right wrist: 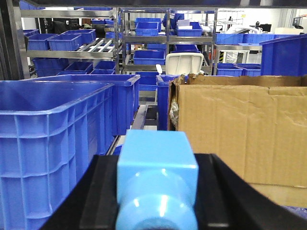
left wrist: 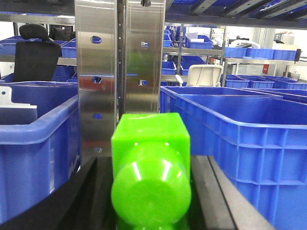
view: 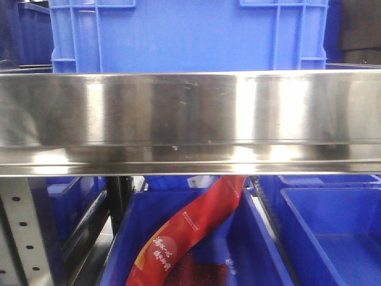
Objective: Grab block from conveyor and place in blue bin
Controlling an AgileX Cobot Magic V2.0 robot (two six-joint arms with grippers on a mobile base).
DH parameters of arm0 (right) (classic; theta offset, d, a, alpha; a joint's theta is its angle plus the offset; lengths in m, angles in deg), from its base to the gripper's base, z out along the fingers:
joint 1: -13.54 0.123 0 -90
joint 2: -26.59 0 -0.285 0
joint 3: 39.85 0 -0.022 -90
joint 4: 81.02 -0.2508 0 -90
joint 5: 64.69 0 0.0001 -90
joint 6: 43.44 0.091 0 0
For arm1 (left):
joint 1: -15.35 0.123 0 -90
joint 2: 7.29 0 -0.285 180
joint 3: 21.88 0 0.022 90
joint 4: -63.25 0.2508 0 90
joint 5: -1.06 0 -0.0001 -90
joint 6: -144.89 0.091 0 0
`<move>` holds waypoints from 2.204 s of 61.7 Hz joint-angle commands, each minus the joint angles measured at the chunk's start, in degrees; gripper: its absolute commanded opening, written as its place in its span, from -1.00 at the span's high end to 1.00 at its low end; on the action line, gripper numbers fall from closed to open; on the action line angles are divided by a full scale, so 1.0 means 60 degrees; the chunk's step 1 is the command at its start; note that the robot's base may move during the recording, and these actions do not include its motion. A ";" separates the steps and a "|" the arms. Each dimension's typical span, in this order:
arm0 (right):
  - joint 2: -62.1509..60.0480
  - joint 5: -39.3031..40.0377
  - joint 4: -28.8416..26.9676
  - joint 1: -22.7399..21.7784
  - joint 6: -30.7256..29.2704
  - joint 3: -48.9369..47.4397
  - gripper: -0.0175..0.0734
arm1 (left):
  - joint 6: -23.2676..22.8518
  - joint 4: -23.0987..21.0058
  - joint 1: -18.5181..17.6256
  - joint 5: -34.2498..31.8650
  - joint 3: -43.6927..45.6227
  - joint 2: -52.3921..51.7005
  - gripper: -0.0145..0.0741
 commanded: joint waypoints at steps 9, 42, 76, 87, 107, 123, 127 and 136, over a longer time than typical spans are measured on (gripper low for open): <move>-0.0051 0.0150 0.0064 -0.0027 -0.0046 0.0008 0.97 | 0.0035 -0.0017 0.0046 -0.0151 -0.0012 -0.0025 0.92; -0.0011 0.0161 -0.0013 -0.0027 -0.0046 0.0005 0.97 | 0.0035 -0.0421 0.0046 -0.0354 -0.0012 0.0034 0.92; 0.4141 -0.0133 -0.0037 0.0594 -0.0046 -0.3680 0.97 | 0.0407 -0.0619 -0.1470 0.1516 0.4035 0.4895 0.92; 0.5717 0.0014 -0.0037 0.1955 -0.0046 -0.4822 0.97 | 0.0407 -0.0619 -0.2740 0.0942 0.5150 0.6557 0.92; 0.8666 0.1325 -0.0037 0.3778 -0.0046 -0.6301 0.97 | 0.0407 -0.0119 -0.4425 -0.0232 0.7176 0.9783 0.92; 1.0128 0.1905 -0.0037 0.3858 -0.0046 -0.6556 0.74 | 0.0407 -0.0119 -0.4671 -0.0477 0.8171 1.1601 0.75; 1.0193 0.1875 -0.0037 0.3858 -0.0046 -0.6556 0.41 | 0.0407 -0.0119 -0.4653 -0.0630 0.8171 1.1717 0.52; 1.0291 0.2150 -0.0037 0.3858 -0.0046 -0.6556 -0.30 | 0.0407 -0.0140 -0.4653 -0.0630 0.8171 1.1732 -0.07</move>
